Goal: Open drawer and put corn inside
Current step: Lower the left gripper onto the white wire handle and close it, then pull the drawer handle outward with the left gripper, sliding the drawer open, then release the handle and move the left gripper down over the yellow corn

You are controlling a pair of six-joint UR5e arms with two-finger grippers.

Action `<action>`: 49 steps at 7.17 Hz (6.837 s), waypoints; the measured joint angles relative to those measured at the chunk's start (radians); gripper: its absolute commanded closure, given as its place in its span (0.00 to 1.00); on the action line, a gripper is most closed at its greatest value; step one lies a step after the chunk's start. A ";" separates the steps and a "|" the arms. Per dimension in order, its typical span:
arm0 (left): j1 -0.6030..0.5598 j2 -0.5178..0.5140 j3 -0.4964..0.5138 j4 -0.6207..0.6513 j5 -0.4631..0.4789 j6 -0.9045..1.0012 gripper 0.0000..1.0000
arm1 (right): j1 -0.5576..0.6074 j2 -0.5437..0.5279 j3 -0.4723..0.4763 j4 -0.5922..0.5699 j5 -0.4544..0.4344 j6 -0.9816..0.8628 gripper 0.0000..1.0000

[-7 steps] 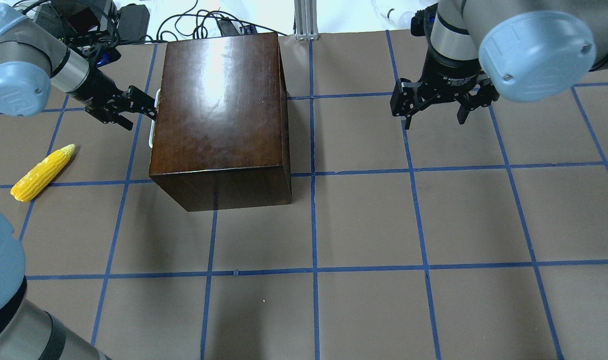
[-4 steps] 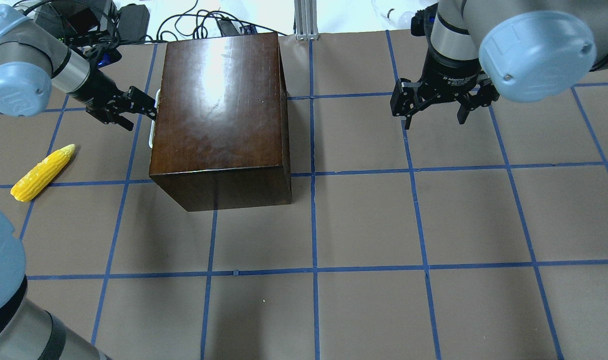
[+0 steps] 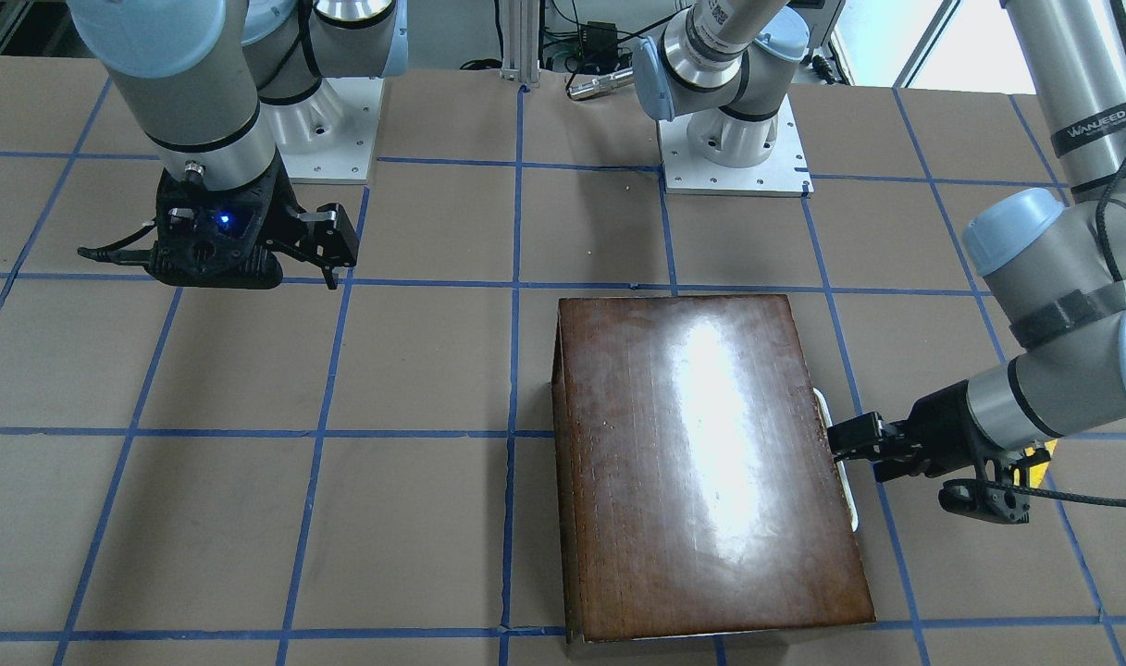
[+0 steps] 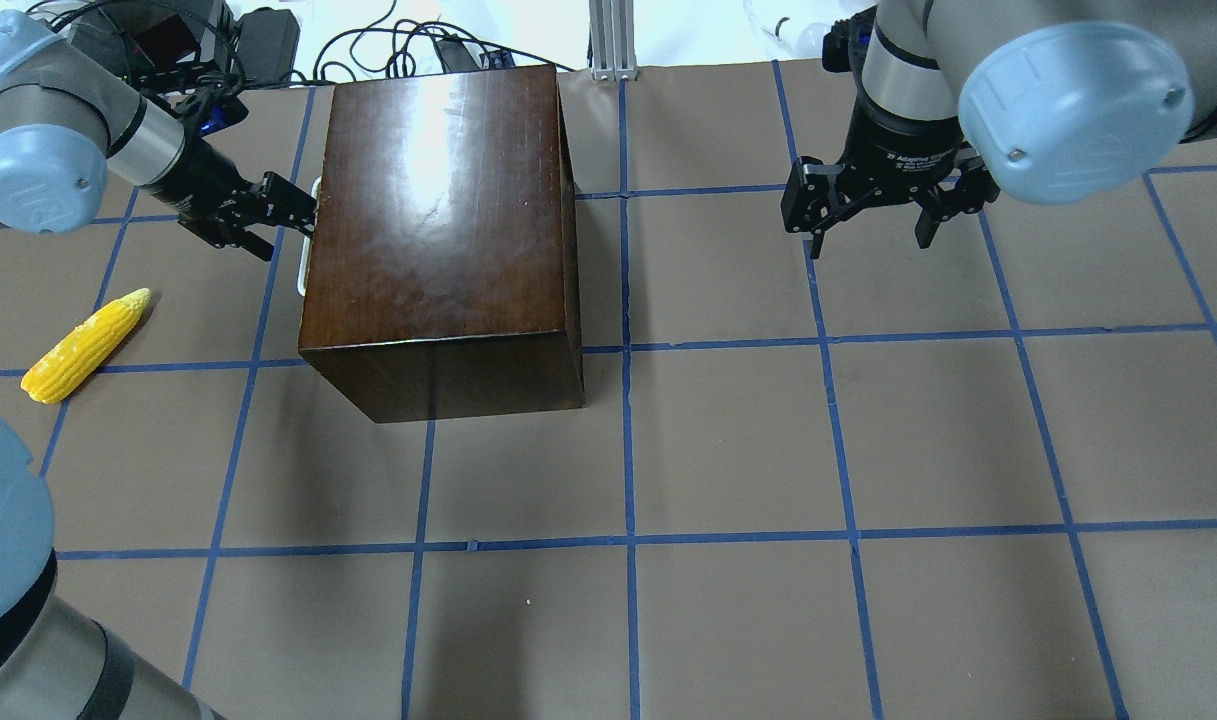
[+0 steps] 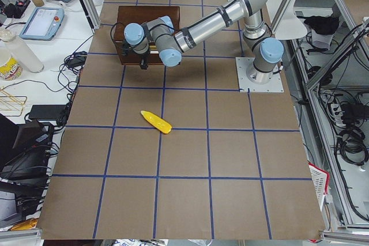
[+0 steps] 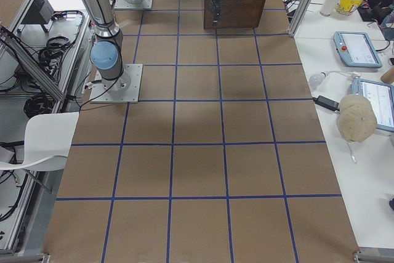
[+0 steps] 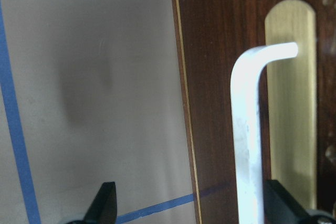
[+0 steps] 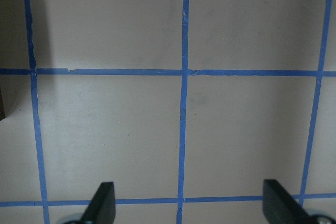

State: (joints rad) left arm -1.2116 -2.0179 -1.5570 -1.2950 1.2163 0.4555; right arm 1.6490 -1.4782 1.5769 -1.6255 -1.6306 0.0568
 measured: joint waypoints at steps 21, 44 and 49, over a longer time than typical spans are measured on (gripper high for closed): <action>0.064 -0.022 0.021 -0.014 0.008 0.095 0.00 | 0.000 0.001 0.000 0.000 0.000 0.000 0.00; 0.194 -0.055 0.124 -0.103 0.121 0.352 0.00 | 0.000 0.001 0.000 0.000 0.000 0.000 0.00; 0.215 -0.024 0.212 -0.178 0.239 0.382 0.00 | 0.000 0.001 0.000 0.000 0.000 0.000 0.00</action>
State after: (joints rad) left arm -0.9968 -2.0417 -1.3446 -1.4727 1.4551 0.8379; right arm 1.6490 -1.4775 1.5769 -1.6253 -1.6306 0.0567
